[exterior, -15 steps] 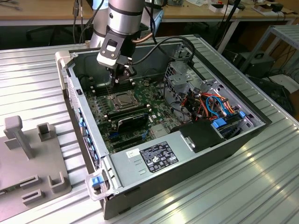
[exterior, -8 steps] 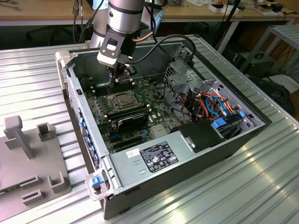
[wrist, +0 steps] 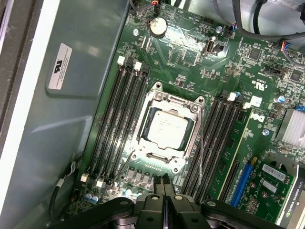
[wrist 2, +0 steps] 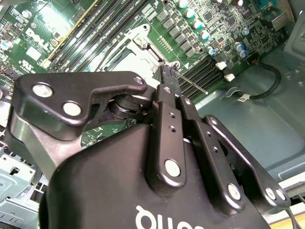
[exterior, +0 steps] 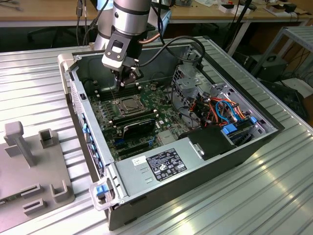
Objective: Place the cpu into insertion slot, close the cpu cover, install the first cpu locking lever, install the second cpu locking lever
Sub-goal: 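Install the first cpu locking lever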
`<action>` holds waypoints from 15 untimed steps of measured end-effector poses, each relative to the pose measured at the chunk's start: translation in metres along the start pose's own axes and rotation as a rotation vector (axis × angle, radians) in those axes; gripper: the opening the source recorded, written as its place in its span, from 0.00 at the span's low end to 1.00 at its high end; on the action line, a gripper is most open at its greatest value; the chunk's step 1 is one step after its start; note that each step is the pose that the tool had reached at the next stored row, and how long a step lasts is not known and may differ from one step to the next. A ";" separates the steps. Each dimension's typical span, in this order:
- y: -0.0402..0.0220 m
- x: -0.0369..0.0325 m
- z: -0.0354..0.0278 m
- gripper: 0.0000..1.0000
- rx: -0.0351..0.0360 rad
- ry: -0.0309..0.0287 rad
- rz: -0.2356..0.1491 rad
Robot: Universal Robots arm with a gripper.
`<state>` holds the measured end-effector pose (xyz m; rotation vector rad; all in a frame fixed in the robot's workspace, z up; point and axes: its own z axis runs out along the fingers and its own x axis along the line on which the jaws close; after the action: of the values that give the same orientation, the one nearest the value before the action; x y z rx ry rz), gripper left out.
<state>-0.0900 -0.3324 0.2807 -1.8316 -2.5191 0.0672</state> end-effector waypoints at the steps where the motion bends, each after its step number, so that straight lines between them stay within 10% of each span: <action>1: 0.0000 0.0000 0.0000 0.11 0.0000 0.0000 -0.001; 15: 0.0000 0.0000 0.0000 0.11 -0.0002 -0.0001 -0.008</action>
<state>-0.0900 -0.3323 0.2807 -1.8220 -2.5261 0.0669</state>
